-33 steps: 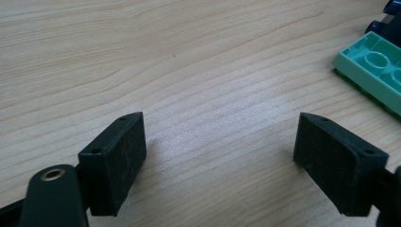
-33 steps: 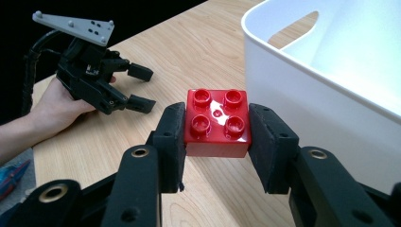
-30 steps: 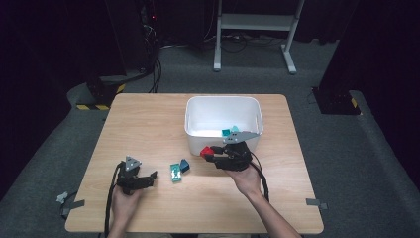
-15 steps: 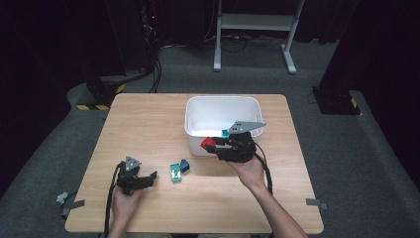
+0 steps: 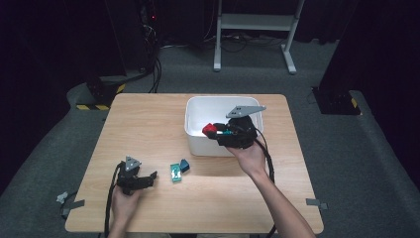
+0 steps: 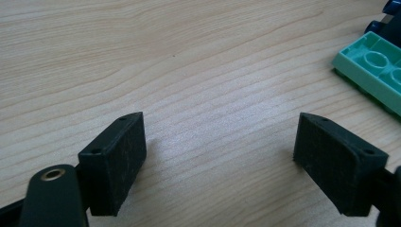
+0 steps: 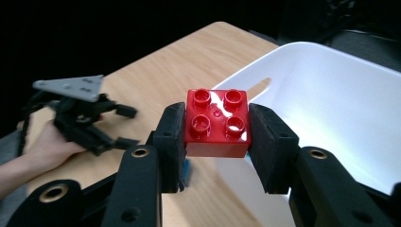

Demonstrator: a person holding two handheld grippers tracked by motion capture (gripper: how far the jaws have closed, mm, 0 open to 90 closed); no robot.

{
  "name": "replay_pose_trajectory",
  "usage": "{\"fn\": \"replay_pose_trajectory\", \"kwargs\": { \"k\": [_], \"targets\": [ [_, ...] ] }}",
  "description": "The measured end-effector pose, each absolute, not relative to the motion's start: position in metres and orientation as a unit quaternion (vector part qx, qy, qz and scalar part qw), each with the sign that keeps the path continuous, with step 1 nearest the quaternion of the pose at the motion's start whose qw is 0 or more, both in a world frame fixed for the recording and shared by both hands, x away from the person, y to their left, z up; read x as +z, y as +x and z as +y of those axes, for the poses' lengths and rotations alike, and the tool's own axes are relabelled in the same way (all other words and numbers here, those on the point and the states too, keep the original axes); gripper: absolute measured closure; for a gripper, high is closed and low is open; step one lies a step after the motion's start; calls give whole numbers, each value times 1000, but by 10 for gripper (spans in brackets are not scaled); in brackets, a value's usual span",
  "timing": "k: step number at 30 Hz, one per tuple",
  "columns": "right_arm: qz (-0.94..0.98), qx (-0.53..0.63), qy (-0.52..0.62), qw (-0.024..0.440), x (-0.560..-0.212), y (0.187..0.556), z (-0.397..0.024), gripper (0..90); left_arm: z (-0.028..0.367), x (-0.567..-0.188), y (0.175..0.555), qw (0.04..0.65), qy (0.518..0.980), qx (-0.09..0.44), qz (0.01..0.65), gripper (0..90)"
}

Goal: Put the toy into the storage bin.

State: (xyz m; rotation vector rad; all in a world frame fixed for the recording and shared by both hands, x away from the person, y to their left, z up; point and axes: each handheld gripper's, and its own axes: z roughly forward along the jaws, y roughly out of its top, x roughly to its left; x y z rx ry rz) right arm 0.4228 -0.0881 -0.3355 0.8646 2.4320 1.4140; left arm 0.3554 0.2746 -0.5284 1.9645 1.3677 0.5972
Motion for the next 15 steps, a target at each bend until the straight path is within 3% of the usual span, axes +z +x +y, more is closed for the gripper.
{"fn": "replay_pose_trajectory", "kwargs": {
  "k": [15],
  "targets": [
    [811,466,335,113,-336,457,-89,590,274,-528,355,332,751,229,523,179]
  ]
}}
